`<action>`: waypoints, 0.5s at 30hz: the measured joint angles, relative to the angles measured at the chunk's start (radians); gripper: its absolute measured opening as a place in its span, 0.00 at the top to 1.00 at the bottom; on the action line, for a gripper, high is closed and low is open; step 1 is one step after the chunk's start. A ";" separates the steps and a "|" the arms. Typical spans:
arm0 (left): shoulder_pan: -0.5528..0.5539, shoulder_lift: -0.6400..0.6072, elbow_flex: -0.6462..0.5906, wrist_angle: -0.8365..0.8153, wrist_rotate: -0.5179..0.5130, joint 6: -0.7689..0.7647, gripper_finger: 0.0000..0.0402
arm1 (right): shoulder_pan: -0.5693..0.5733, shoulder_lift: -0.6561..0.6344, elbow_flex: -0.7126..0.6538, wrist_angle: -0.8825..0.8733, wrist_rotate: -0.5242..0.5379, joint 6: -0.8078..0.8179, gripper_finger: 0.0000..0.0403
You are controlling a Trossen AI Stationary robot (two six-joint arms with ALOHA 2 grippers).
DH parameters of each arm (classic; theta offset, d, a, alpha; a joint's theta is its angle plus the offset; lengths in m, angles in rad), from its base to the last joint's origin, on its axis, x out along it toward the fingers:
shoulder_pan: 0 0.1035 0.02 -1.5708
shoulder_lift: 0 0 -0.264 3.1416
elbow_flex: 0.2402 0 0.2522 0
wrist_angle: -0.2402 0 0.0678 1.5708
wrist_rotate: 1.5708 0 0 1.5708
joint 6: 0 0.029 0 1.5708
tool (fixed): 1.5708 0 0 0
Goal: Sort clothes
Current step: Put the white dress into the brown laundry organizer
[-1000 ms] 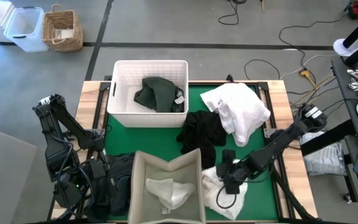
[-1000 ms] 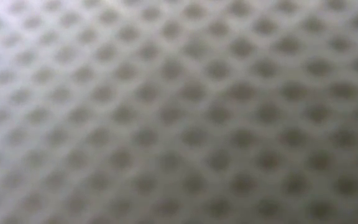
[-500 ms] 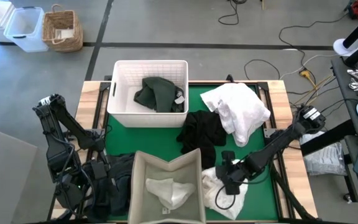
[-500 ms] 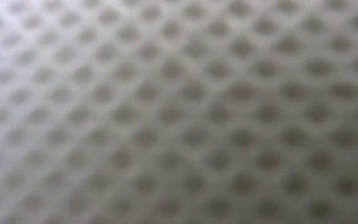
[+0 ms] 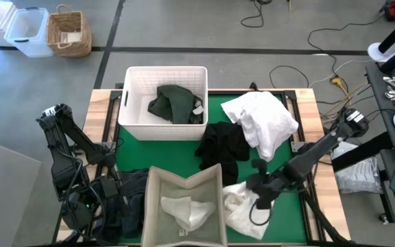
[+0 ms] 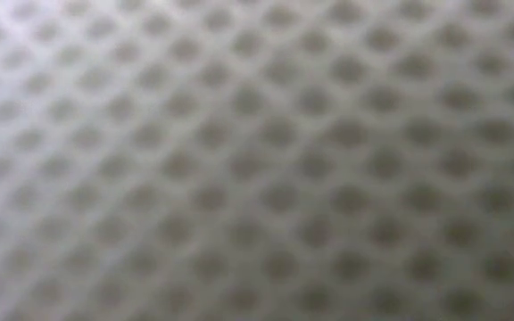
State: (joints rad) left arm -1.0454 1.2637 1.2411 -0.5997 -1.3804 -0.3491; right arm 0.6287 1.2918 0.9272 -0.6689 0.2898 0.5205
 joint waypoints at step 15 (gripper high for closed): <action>0.000 0.000 0.000 -0.002 0.000 0.000 1.00 | 0.015 -0.273 0.001 0.042 0.134 -0.071 0.98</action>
State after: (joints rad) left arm -1.0454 1.2639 1.2409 -0.6014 -1.3804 -0.3491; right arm 0.6437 1.0186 0.9283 -0.6270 0.4234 0.4496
